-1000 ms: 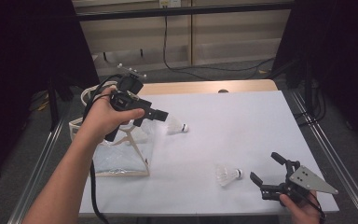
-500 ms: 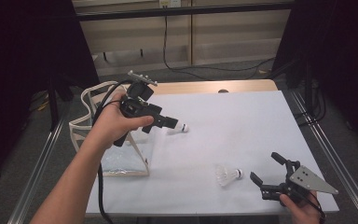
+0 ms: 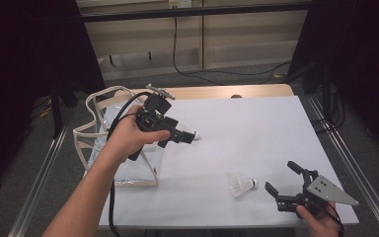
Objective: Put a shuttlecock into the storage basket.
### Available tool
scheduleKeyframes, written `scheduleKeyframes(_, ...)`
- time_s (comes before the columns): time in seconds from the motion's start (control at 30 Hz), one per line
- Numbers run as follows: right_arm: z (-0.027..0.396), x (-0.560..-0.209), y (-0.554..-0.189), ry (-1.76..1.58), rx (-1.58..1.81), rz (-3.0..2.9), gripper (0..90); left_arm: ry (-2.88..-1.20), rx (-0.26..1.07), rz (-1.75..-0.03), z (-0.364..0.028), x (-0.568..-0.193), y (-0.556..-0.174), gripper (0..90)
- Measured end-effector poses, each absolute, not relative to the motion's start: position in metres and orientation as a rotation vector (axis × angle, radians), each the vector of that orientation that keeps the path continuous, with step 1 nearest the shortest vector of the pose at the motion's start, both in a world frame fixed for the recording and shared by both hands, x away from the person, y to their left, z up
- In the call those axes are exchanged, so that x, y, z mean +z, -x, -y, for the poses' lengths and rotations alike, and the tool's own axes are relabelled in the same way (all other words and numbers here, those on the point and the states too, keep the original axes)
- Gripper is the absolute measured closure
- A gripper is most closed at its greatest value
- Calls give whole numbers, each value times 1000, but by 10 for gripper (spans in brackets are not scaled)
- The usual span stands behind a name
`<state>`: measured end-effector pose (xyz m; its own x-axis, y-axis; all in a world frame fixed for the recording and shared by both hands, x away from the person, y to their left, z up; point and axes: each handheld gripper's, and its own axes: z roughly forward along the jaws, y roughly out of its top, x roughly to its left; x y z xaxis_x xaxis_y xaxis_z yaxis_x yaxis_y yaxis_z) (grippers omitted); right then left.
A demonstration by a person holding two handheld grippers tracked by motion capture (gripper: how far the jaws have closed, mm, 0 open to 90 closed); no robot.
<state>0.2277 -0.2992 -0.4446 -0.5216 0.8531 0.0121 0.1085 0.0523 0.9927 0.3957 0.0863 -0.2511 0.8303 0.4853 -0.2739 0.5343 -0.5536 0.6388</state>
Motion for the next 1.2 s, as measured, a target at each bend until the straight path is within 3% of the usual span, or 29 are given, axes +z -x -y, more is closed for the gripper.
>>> scheduleKeyframes(1.2, 300, -444, -227, -969, 1523, -1710, 5, -2288, -113, -675, -69, -291, -384, 131)
